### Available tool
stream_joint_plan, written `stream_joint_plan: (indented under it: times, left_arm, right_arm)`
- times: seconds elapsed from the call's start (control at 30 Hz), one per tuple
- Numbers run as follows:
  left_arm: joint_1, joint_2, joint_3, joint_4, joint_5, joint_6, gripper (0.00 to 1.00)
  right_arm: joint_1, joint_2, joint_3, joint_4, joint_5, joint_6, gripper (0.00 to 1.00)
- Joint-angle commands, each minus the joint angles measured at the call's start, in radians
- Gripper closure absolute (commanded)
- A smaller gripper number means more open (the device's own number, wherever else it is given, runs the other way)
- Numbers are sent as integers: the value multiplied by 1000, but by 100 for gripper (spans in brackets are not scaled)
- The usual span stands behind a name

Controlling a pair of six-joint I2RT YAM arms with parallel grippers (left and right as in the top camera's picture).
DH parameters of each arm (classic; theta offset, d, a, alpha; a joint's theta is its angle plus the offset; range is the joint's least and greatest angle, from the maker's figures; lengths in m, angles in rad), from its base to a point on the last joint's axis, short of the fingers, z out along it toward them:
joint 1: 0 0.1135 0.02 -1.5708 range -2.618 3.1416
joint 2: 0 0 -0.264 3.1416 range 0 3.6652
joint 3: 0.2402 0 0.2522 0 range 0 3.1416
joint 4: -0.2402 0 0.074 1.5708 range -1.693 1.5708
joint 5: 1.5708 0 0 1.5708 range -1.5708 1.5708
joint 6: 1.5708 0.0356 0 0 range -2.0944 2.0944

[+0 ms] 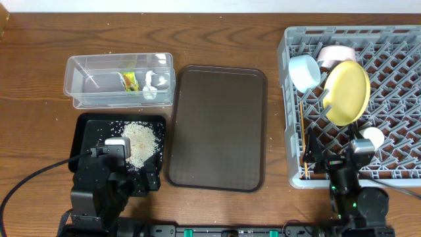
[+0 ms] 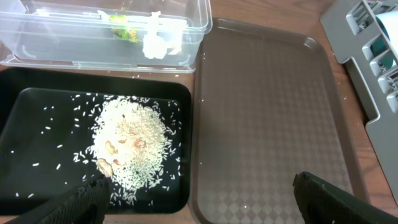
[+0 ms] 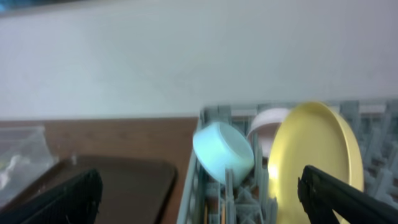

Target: Sort waste into correct bins and load items into the dishwasher rack

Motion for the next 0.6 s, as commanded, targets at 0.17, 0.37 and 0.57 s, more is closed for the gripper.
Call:
stream_joint_plan:
  times: [0.17, 0.37, 0.57]
  left_arm:
    - [2, -3, -5, -1, -5, 6, 3]
    - [2, -3, -5, -1, -5, 6, 3]
    - [2, -3, -5, -1, -5, 6, 3]
  right_arm:
    - [-6, -72, -150, 127, 36, -10, 1]
    - [-6, -67, -150, -63, 39, 9, 1]
    - [-6, -64, -150, -63, 36, 9, 1]
